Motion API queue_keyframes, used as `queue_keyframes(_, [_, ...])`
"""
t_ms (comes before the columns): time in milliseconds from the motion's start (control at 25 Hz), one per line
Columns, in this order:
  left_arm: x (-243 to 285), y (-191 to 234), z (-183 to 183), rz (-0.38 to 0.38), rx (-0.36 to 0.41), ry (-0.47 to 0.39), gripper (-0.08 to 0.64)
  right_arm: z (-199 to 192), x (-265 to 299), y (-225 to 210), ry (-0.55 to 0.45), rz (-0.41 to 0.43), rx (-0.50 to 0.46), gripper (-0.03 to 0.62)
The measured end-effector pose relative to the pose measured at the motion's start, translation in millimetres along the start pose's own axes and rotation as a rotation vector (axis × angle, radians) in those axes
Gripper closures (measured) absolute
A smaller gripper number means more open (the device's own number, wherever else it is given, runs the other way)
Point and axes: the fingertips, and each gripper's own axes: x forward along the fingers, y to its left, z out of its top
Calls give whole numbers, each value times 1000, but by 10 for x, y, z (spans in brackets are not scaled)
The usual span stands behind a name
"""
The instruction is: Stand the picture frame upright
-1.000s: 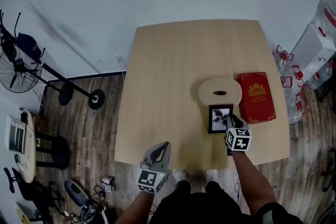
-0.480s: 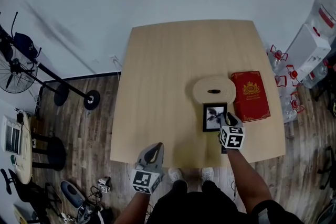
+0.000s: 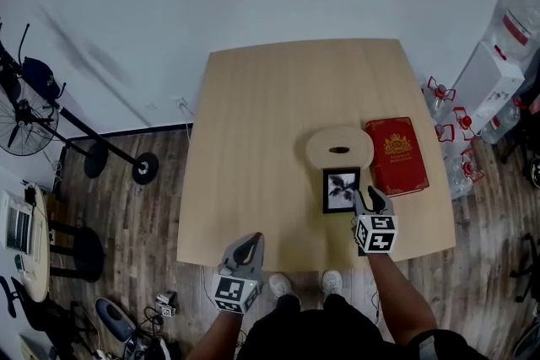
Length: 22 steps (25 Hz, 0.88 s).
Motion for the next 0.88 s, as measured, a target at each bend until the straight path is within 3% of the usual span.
queue_keyframes(320, [65, -40, 175, -14, -10, -58, 560, 549, -534, 226, -123, 34, -191, 474])
queue_keyframes(400, [90, -104, 208, -34, -14, -67, 559, 630, -635, 273, -144, 38, -236, 504])
queue_keyframes(600, [158, -336, 287, -98, -2, -77, 560, 768, -887, 336, -170, 36, -238, 578])
queue_keyframes(880, [224, -527, 372, -164, 36, -84, 560, 922, -1193, 491, -224, 48, -271, 583])
